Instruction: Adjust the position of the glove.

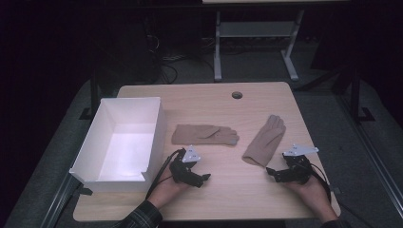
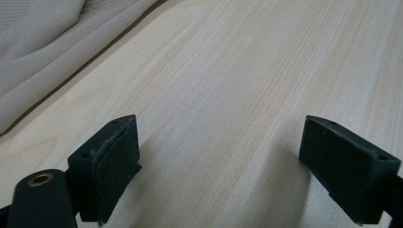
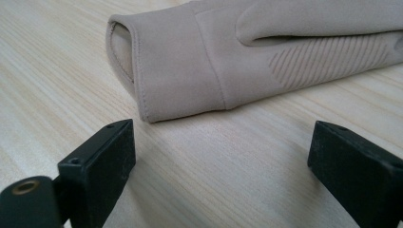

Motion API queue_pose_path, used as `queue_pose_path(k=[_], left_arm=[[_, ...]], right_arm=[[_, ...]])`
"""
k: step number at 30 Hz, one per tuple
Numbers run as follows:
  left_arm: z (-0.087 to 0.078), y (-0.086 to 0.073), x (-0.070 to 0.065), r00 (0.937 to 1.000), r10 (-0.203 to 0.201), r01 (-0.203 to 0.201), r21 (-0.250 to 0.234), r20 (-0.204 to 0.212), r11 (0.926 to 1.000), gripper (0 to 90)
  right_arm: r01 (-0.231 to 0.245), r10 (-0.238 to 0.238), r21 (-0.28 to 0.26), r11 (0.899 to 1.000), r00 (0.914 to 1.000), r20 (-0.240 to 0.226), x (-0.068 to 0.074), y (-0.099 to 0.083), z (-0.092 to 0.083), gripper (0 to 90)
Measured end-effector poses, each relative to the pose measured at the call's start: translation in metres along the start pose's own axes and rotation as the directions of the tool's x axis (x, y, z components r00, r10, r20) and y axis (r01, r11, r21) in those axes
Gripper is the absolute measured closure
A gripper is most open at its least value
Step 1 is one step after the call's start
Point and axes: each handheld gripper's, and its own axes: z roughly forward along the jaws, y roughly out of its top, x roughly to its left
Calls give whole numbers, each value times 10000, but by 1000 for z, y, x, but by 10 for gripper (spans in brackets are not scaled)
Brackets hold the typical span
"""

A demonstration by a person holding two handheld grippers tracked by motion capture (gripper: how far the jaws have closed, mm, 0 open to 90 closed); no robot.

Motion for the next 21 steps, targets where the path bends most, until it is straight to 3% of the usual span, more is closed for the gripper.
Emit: queue_pose_path(k=[5, 9, 13, 19, 20, 21], left_arm=[[0, 0, 0, 10000, -4, 4, -9, 4, 10000, 124], [0, 0, 0, 10000, -43, 43, -46, 10, 10000, 124], [0, 0, 0, 10000, -23, 23, -23, -7, 10000, 124], [0, 0, 0, 10000, -24, 24, -25, -5, 10000, 124], [0, 0, 0, 10000, -24, 24, -22, -6, 10000, 124], [0, 0, 0, 10000, -29, 29, -23, -1, 10000, 124]], right_arm=[[-10, 10, 17, 10000, 10000, 94, 1, -2, -2, 83], [-229, 222, 451, 9987, 9996, 151, 2, 0, -8, 135], [-433, 430, 452, 9980, 9991, 64, -2, 4, -13, 151], [-561, 561, 103, 9984, 9984, 50, -3, 9, -20, 272], [-468, 470, -99, 9989, 9987, 174, -2, 11, -22, 372], [-444, 447, -152, 9989, 9988, 222, -2, 13, -23, 399]])
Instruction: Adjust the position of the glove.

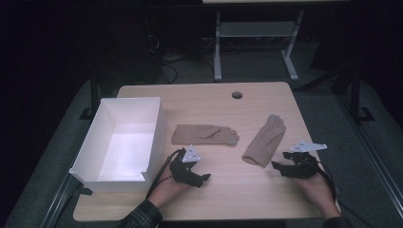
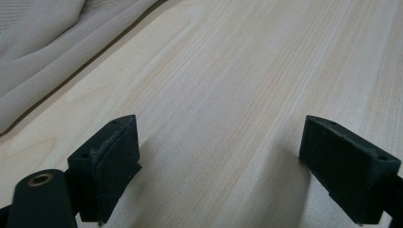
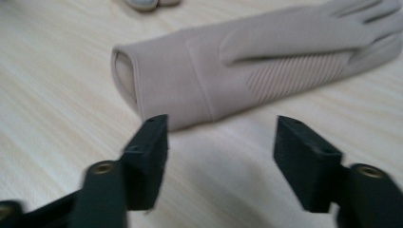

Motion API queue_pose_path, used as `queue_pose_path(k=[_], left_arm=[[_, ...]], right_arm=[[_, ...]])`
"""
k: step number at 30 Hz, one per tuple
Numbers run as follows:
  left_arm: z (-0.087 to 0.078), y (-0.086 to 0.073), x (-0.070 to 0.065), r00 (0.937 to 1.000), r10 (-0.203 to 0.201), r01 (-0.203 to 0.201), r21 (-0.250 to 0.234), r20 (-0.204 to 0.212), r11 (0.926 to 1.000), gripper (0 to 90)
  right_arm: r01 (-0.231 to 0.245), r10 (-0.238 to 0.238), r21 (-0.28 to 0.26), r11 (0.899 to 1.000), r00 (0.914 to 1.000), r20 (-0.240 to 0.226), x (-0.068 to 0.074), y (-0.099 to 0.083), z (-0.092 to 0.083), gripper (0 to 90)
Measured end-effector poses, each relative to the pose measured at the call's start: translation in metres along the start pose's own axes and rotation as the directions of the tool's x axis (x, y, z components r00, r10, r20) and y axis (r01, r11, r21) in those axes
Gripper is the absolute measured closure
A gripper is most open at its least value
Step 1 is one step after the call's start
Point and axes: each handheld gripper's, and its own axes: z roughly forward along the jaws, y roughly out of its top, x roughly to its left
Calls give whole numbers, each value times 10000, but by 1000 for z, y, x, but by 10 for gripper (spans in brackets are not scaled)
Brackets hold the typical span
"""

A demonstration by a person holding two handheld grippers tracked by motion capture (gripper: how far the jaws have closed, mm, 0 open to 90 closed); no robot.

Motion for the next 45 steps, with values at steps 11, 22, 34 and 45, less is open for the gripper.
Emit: queue_pose_path(k=[11, 22, 34, 45], left_arm=[[0, 0, 0, 10000, 79, -79, 11, 34, 10000, 124], [0, 0, 0, 10000, 74, -74, 23, 51, 10000, 124], [0, 0, 0, 9999, 120, -120, 15, 69, 9999, 124], [-1, -1, -1, 9999, 121, -121, -15, 87, 9999, 125]], right_arm=[[70, -88, -275, 9996, 9978, -656, 1, 20, 9, 858], [350, -372, -189, 9992, 9905, -1321, 12, 45, 41, 900], [729, -704, 81, 9973, 9820, -1751, 25, 53, 62, 898], [775, -655, 585, 9953, 9806, -1846, 27, 46, 68, 900]])
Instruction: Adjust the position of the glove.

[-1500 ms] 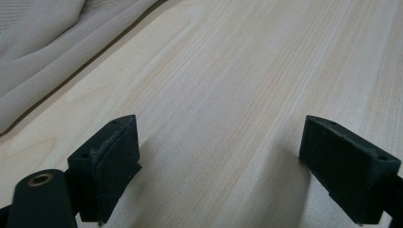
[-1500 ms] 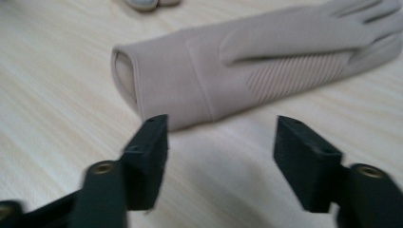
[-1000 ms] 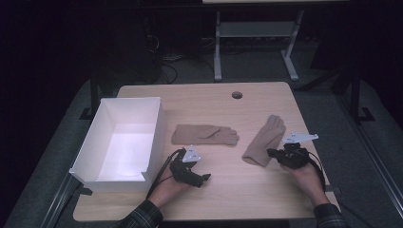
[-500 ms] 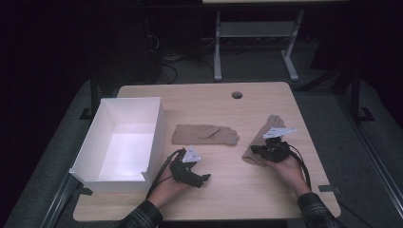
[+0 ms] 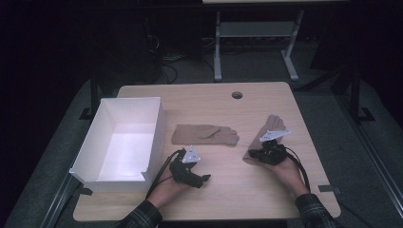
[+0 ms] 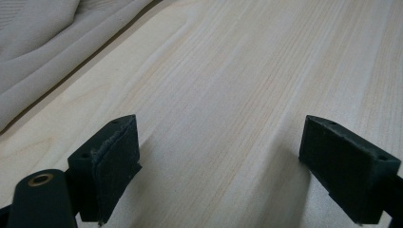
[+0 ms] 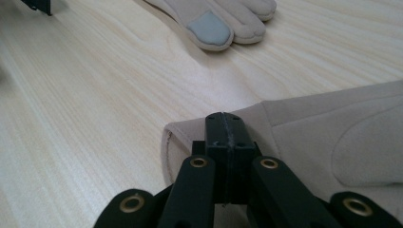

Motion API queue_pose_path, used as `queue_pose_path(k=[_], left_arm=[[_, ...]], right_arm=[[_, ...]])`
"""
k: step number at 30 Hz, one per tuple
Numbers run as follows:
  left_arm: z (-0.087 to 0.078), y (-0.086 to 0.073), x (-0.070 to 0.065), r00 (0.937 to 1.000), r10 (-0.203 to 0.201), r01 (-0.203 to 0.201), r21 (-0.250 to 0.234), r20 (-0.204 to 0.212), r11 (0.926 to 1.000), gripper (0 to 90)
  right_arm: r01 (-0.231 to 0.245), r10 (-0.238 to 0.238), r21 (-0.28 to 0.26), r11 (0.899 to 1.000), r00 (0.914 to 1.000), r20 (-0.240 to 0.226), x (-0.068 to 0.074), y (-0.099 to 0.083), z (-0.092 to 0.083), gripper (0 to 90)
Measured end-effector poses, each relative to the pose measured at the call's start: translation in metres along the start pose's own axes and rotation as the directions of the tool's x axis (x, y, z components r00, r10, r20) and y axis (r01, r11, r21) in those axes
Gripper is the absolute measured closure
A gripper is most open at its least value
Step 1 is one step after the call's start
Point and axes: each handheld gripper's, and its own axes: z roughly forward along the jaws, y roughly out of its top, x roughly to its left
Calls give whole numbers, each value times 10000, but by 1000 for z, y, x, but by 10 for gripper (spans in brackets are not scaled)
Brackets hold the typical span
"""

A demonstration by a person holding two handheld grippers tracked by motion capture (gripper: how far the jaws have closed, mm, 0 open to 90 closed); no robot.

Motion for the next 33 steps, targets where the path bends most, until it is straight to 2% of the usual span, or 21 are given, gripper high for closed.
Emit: queue_pose_path(k=[15, 27, 33], left_arm=[[-1, -1, -1, 10000, 24, -24, 26, 29, 10000, 125], [-1, -1, -1, 10000, 24, -24, 40, 31, 10000, 125], [-2, -1, -2, 10000, 37, -37, 36, 31, 10000, 125]], right_arm=[[-167, 168, 199, 9997, 9998, -59, 2, -9, -11, 900], [-281, 285, 450, 9986, 9996, -74, 9, -32, -35, 900], [-151, 161, 531, 9985, 9997, -168, 16, -42, -45, 900]])
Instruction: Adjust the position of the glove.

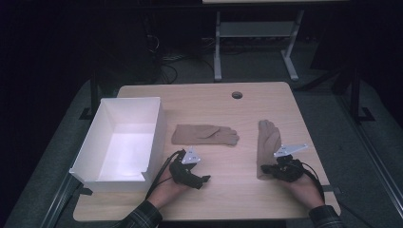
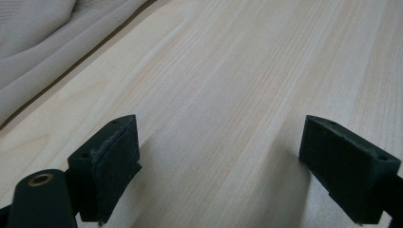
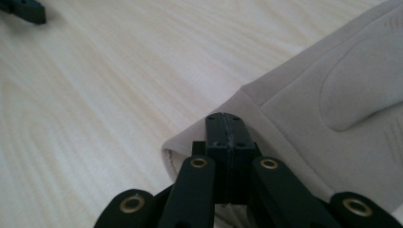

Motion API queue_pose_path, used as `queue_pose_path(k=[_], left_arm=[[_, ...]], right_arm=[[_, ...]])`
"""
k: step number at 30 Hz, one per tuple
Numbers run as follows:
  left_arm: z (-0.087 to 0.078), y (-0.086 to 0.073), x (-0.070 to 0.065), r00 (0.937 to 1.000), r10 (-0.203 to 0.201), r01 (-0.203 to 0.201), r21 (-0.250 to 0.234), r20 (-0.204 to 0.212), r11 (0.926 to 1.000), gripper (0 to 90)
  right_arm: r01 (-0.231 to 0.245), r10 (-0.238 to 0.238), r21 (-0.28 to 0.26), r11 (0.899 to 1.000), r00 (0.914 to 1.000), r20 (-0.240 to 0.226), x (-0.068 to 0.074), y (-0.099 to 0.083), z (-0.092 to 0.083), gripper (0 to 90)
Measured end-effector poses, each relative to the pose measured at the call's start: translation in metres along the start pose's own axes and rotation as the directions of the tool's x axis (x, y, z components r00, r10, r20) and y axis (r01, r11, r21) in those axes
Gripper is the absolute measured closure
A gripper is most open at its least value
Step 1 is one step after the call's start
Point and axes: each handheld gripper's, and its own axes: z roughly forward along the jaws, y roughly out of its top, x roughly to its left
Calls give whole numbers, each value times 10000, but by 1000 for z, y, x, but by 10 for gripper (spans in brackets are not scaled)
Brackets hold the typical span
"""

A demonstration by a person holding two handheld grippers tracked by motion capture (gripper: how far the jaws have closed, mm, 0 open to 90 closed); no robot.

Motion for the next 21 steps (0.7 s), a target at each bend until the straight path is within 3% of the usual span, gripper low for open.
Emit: queue_pose_path(k=[9, 11, 15, 19, 21], left_arm=[[0, 0, 0, 10000, -30, 30, -4, 6, 10000, 125], [0, 0, 0, 10000, 61, -61, -5, -10, 10000, 125], [0, 0, 0, 10000, -6, 6, -6, 6, 10000, 124], [0, 0, 0, 10000, 0, 0, -2, 5, 10000, 124], [0, 0, 0, 10000, -4, 4, -6, 7, 10000, 124]], right_arm=[[75, -74, 34, 10000, 9997, -245, 11, -8, -7, 900], [129, -136, -386, 9992, 9997, -183, 9, -5, -12, 900], [153, -139, -702, 9974, 9997, 202, 0, 3, -18, 900], [-157, 247, -1105, 9937, 9964, 805, -26, 17, -20, 900], [-197, 293, -1121, 9935, 9960, 846, -29, 19, -19, 900]])
